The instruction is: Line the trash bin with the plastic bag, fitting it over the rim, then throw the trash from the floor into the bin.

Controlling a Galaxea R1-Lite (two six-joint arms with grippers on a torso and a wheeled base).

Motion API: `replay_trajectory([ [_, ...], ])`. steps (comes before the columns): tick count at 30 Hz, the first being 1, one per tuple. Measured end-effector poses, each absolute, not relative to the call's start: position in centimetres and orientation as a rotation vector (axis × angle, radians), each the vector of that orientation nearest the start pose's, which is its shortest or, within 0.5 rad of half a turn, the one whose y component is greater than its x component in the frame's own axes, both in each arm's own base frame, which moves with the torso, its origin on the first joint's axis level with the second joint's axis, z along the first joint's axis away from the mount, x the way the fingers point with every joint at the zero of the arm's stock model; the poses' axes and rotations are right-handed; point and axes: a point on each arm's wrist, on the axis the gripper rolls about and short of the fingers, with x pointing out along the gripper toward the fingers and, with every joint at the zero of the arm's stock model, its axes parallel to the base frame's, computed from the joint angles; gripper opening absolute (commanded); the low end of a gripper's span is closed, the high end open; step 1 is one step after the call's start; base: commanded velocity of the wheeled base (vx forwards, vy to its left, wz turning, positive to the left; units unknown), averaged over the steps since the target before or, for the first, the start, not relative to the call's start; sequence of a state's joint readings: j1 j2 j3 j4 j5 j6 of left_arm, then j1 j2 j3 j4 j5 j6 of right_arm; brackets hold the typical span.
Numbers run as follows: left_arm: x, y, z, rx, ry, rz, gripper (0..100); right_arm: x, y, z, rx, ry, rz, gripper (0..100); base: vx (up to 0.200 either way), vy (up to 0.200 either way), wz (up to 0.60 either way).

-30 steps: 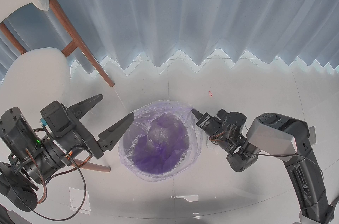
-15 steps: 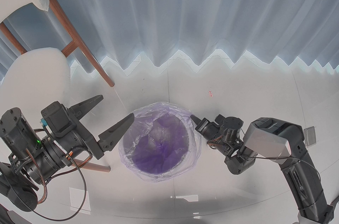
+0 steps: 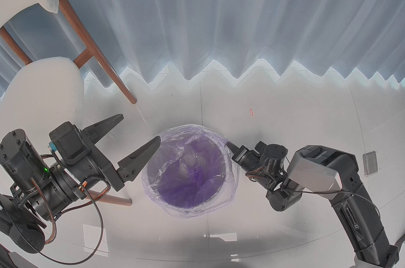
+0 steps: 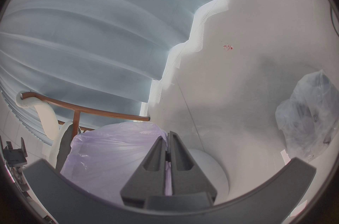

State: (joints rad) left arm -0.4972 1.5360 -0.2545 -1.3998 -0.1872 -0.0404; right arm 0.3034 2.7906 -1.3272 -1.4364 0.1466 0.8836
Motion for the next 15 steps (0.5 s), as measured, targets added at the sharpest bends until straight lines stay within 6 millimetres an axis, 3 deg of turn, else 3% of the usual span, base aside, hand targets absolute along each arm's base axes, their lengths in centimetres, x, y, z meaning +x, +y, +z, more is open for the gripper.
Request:
replay_trajectory([
  [1,18.5,-10.5,16.6,-0.057,-0.106,-0.686,100,45.5,14.6,-6.6,0.866,0.222,0.409,0,0.0,0.0,0.0],
  [2,18.5,-10.5,16.6,-0.057,-0.105,-0.685,100,45.6,14.6,-6.6,0.866,0.222,0.408,100,0.0,0.0,0.0],
  [10,18.6,-10.6,16.5,-0.057,-0.101,-0.686,100,45.5,14.6,-5.9,0.871,0.16,0.43,100,0.0,0.0,0.0],
  [15,18.7,-10.6,16.3,-0.057,-0.089,-0.685,100,44.5,14.6,-5.6,0.87,0.157,0.44,100,0.0,0.0,0.0],
])
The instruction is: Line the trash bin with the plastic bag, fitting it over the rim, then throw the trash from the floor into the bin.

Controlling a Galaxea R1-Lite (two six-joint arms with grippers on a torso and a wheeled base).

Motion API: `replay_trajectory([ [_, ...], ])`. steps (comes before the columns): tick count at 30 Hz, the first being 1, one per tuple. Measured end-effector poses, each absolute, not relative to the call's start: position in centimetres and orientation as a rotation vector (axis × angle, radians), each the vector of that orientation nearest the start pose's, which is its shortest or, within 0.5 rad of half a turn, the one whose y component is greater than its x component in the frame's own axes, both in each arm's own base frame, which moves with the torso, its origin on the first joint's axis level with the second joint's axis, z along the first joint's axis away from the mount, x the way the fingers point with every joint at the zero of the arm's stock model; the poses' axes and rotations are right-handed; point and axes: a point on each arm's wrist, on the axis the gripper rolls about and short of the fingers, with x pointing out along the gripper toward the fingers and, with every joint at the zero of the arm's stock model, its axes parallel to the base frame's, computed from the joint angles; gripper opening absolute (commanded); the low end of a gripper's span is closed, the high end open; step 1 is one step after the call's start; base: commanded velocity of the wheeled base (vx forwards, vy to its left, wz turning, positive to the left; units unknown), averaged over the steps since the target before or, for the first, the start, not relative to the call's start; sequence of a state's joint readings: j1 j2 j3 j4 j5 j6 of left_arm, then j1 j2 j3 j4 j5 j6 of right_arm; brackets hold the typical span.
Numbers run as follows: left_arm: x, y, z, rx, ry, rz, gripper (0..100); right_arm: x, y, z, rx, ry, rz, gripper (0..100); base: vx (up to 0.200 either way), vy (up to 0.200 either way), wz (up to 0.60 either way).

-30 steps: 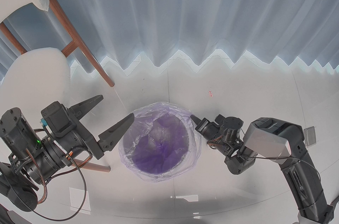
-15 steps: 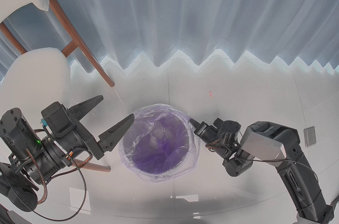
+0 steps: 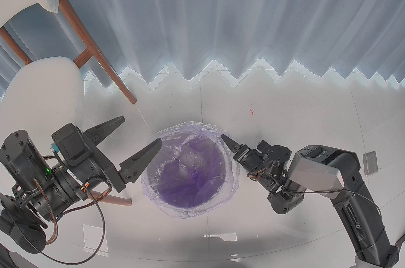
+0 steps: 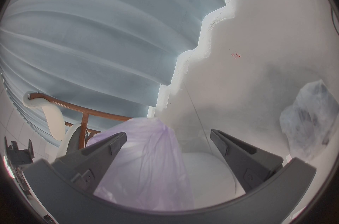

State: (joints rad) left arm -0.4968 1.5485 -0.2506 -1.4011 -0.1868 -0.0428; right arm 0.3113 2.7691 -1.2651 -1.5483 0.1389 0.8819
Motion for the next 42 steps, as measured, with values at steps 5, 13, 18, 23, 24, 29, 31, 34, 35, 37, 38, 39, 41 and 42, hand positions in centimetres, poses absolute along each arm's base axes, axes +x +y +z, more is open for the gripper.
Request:
replay_trajectory([
  [5,18.8,-10.6,16.0,-0.06,-0.078,-0.682,100,42.6,14.8,-4.9,0.861,0.218,0.43,100,0.0,0.0,0.0],
  [13,19.0,-9.6,15.6,-0.062,-0.057,-0.643,100,40.0,14.2,-0.8,0.803,0.223,0.456,100,0.075,0.0,0.0],
  [18,19.0,-9.0,15.3,-0.061,-0.042,-0.624,100,38.4,13.8,1.7,0.775,0.225,0.499,100,0.2,0.0,0.0],
  [23,18.8,-8.8,14.6,-0.059,-0.009,-0.632,100,36.6,13.5,4.1,0.742,0.219,0.546,100,0.2,0.0,0.0],
  [24,18.8,-8.8,14.5,-0.059,-0.003,-0.637,100,36.4,13.4,4.5,0.737,0.215,0.552,100,0.2,0.0,0.0],
  [29,19.2,-8.8,13.6,-0.056,0.04,-0.653,100,35.4,13.2,6.5,0.719,0.18,0.576,100,0.04,0.0,0.0],
  [31,19.4,-8.8,13.4,-0.054,0.04,-0.651,100,35.3,13.1,7.0,0.714,0.166,0.581,100,0.0,0.0,0.0],
  [34,19.9,-9.0,13.2,-0.051,0.014,-0.647,100,35.1,13.1,7.5,0.706,0.155,0.585,100,0.0,0.0,0.0],
  [35,20.1,-9.1,13.0,-0.046,0.016,-0.645,100,35.1,13.1,7.6,0.704,0.15,0.587,100,0.0,0.0,0.0],
  [37,20.3,-9.2,12.4,-0.029,0.032,-0.64,100,35.0,13.1,7.8,0.7,0.146,0.589,100,0.0,0.0,0.0],
  [38,20.4,-9.3,12.1,-0.014,0.044,-0.636,100,35.0,13.1,7.9,0.698,0.141,0.59,100,0.0,0.0,0.0],
  [39,20.5,-9.3,11.7,-0.003,0.055,-0.632,100,35.0,13.0,8.0,0.697,0.139,0.591,100,0.0,0.0,0.0],
  [41,20.8,-9.5,10.9,0.015,0.087,-0.626,100,34.9,13.0,8.3,0.695,0.13,0.593,100,0.0,0.0,0.0],
  [42,20.9,-9.6,10.6,0.021,0.1,-0.625,100,34.9,13.0,8.5,0.694,0.125,0.594,100,0.0,0.0,0.0],
])
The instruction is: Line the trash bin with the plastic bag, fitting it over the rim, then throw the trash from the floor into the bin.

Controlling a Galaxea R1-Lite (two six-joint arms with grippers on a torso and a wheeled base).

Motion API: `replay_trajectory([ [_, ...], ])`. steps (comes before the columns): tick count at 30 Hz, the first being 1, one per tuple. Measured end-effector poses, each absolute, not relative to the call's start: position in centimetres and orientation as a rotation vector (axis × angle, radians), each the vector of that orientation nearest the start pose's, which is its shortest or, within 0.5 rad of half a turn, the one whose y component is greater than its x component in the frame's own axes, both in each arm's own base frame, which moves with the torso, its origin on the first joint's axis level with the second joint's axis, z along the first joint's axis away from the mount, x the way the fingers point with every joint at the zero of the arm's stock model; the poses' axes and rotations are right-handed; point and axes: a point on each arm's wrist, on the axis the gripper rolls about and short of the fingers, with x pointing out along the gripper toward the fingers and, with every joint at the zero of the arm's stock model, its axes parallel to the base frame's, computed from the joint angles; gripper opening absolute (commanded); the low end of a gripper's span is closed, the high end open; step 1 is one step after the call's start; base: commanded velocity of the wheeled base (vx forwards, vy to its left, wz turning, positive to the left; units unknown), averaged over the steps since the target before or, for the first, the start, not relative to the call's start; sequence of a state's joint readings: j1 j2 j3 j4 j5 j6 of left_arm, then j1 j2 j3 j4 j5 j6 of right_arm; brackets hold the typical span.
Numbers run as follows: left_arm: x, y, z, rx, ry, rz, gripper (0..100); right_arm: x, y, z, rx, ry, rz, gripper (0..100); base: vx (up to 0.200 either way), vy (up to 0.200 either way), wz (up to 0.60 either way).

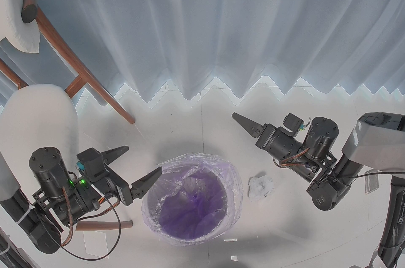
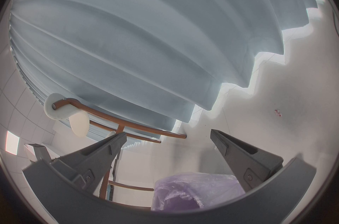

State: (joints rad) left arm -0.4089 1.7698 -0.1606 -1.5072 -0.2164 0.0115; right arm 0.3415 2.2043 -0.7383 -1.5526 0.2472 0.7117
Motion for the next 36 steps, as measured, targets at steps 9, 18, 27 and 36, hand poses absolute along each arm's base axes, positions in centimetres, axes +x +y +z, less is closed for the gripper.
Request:
replay_trajectory([
  [9,24.5,-11.9,9.9,0.049,0.071,-0.644,100,34.3,12.8,9.6,0.695,0.102,0.604,100,0.0,0.0,0.0],
  [18,29.9,-14.6,7.9,0.305,0.074,-0.684,100,34.1,12.8,10.1,0.696,0.093,0.611,100,0.0,0.0,0.0],
  [27,33.1,-14.4,6.9,0.431,0.166,-0.8,100,34.0,12.9,10.4,0.698,0.087,0.616,100,0.0,0.0,0.0],
  [36,34.1,-13.3,7.4,0.445,0.257,-0.855,100,34.1,13.0,10.3,0.698,0.086,0.619,100,0.0,0.0,0.0],
])
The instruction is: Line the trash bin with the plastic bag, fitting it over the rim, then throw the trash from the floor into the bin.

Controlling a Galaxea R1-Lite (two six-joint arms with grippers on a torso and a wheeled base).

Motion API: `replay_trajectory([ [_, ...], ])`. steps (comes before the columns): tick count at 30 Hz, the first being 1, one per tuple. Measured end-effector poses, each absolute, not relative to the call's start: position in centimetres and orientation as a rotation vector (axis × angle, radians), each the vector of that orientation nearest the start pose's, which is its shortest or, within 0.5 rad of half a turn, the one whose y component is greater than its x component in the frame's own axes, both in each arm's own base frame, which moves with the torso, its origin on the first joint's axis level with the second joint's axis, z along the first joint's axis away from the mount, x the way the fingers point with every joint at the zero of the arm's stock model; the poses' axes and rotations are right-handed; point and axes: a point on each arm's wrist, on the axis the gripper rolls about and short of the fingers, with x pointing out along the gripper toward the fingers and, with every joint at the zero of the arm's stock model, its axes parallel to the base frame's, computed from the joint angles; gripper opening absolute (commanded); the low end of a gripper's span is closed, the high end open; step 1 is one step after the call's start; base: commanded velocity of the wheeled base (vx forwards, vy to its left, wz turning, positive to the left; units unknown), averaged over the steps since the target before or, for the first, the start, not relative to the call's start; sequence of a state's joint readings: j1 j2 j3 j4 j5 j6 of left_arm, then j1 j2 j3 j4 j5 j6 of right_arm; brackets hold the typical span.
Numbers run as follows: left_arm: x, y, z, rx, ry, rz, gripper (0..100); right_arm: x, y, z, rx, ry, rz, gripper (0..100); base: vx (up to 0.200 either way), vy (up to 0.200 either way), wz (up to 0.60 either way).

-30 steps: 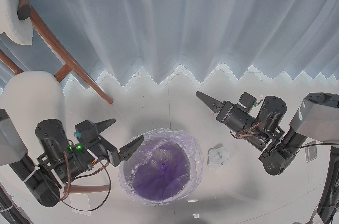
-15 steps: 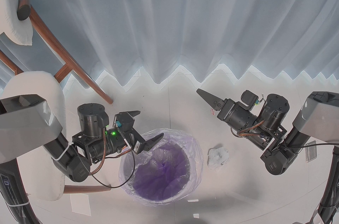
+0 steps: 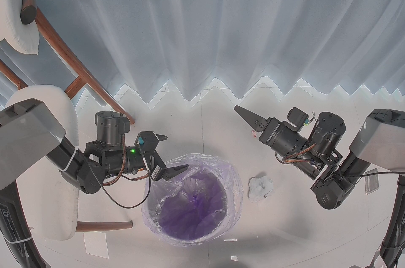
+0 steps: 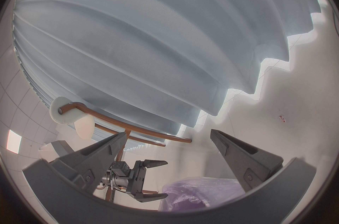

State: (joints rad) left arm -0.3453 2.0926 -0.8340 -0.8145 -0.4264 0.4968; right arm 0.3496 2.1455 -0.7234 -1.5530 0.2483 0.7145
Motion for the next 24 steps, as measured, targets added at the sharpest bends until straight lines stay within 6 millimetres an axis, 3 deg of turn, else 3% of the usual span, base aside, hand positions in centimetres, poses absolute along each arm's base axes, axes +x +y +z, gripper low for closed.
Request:
replay_trajectory([
  [10,34.2,-12.7,7.8,0.492,0.253,-0.877,100,34.0,13.2,10.1,0.696,0.095,0.621,100,0.0,0.0,0.0],
  [24,34.8,-12.6,5.2,0.509,0.306,-0.886,100,34.0,13.5,9.7,0.693,0.108,0.628,100,0.0,0.0,0.0],
])
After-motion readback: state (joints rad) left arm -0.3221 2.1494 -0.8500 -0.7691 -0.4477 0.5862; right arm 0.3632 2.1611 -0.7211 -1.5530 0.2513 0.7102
